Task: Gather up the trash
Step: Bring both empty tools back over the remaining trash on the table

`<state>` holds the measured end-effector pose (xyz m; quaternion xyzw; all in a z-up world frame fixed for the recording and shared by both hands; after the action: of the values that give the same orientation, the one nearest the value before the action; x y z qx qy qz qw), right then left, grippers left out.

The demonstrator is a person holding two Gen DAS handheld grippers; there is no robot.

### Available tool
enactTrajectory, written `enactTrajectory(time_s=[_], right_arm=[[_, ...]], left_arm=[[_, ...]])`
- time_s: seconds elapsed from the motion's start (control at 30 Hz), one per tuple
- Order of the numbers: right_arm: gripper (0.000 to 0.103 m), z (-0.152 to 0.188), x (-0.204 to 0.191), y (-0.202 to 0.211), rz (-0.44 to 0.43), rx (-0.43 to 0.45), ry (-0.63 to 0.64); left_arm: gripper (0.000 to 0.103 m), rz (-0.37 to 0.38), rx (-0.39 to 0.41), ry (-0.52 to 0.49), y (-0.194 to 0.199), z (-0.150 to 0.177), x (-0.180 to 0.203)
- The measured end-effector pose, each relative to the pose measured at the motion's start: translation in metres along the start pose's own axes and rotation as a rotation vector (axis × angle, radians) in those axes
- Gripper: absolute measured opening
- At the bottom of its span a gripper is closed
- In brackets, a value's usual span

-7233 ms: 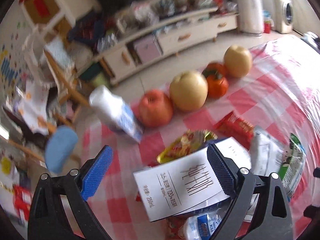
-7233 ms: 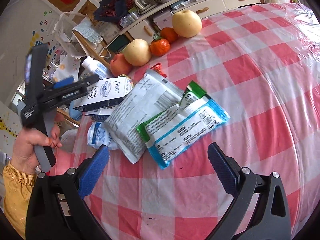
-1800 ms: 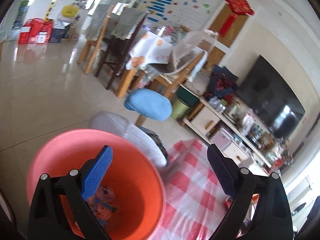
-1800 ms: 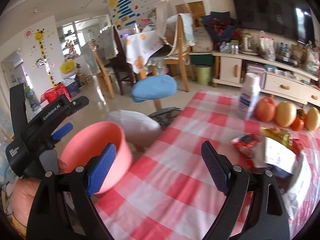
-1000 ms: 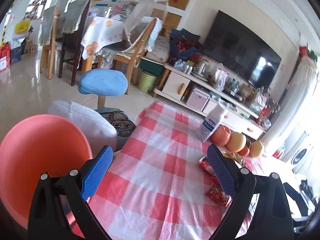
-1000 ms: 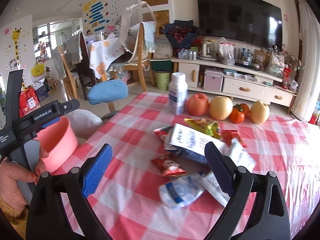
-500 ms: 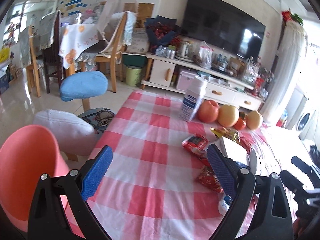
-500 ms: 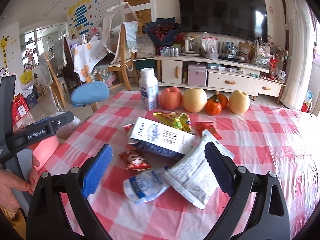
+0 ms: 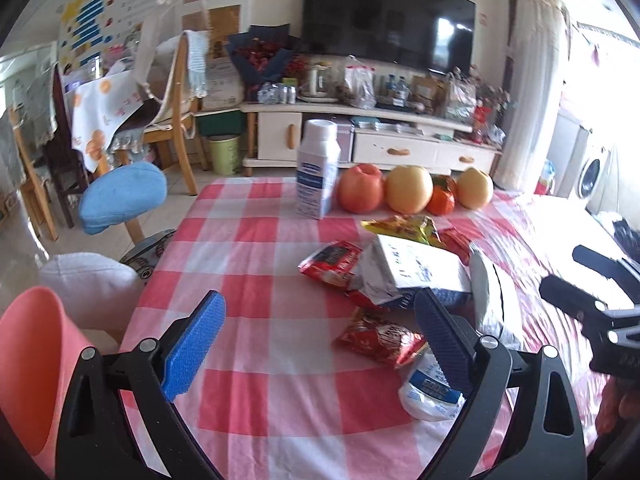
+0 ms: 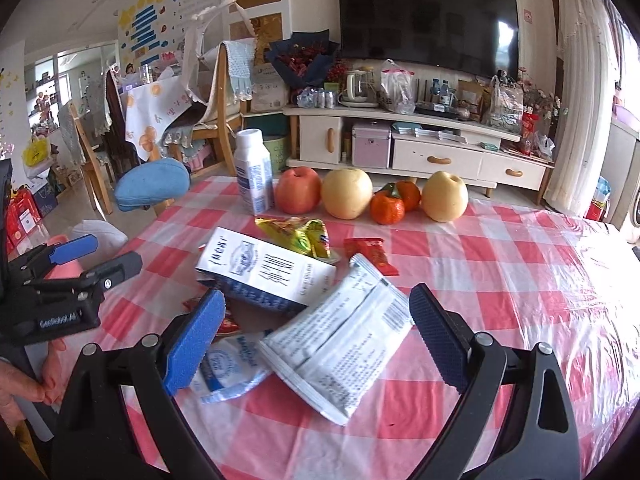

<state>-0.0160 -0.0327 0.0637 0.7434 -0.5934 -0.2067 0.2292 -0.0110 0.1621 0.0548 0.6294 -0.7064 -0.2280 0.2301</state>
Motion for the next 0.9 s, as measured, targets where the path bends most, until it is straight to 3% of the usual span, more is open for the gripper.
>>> enactTrajectory(time_s=[0.57,0.9], right_arm=[[0.094,0.006,0.029,-0.030,0.010,-0.104,-0.010],[0.094,0.014,0.081,-0.049,-0.081,-0.240,-0.222]], left_arm=[[0.094,0.114,-0.112,-0.142,-0.026,0.022,0.053],[0.094,0.200,-0.183,-0.237,-0.038,0.043,0.084]])
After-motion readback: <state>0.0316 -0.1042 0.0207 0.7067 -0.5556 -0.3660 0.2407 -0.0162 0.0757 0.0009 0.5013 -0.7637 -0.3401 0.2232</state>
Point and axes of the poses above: each gripper's, at about its wrist camera, not at the fingertips, and y roughly against the way its jaws point, x to its right, z to its underside, the point moved 5 cm from there along -y, roughly the way its jaws point, and after that the axes turned 1 degree about -x, right-handed, at the moved point
